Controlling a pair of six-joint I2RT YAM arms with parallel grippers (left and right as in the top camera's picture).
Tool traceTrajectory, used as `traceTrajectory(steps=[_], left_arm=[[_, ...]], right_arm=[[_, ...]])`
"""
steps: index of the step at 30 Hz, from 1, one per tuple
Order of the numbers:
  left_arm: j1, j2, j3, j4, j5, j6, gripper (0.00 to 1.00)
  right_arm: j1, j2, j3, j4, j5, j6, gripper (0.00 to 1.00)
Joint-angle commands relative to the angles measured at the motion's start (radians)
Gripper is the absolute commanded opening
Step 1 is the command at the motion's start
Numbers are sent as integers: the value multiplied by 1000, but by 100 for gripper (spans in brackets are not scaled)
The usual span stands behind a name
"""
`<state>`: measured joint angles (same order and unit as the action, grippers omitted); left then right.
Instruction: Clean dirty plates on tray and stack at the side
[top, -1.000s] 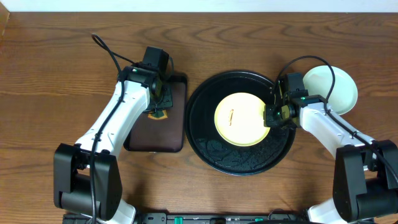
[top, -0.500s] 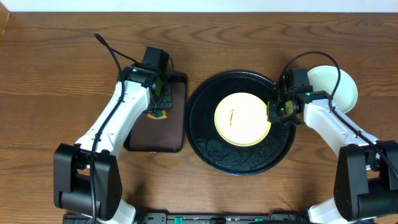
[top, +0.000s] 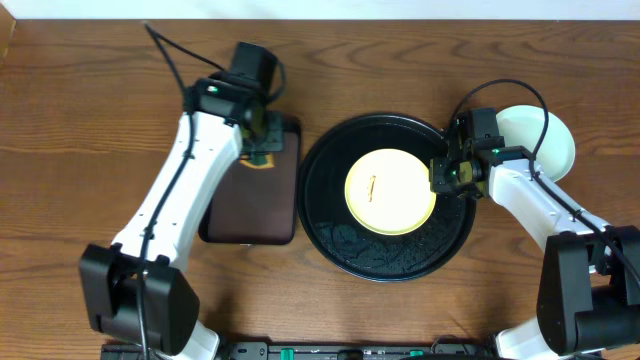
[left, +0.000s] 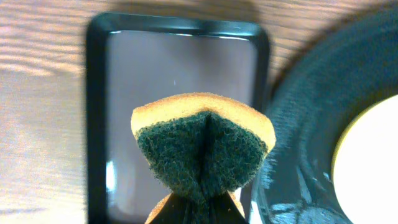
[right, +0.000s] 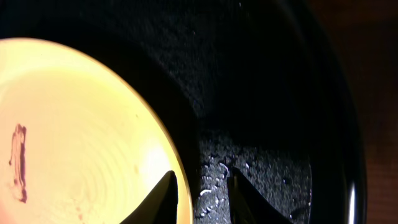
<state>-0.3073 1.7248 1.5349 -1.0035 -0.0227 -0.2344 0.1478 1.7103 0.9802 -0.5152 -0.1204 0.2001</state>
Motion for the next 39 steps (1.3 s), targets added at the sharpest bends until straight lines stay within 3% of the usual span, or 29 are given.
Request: traceTrajectory(steps=[1, 5, 9, 19, 32, 33, 39], left_arm=[[-71, 55, 3, 21, 71, 12, 7], [-138, 105, 3, 90, 125, -44, 7], [-208, 165, 3, 165, 177, -63, 7], [-328, 227, 2, 262, 135, -82, 7], [-334, 232, -55, 330, 116, -85, 7], [-334, 232, -55, 333, 117, -85, 7], [-346, 232, -60, 350, 116, -85, 7]], right_arm=[[-2, -3, -27, 16, -4, -14, 24], [-2, -3, -31, 22, -4, -14, 15], [-2, -3, -34, 27, -4, -14, 17], [4, -3, -66, 74, -18, -14, 19], [15, -3, -87, 101, -19, -14, 7], [16, -3, -87, 101, -19, -14, 2], [18, -3, -88, 104, -19, -14, 1]])
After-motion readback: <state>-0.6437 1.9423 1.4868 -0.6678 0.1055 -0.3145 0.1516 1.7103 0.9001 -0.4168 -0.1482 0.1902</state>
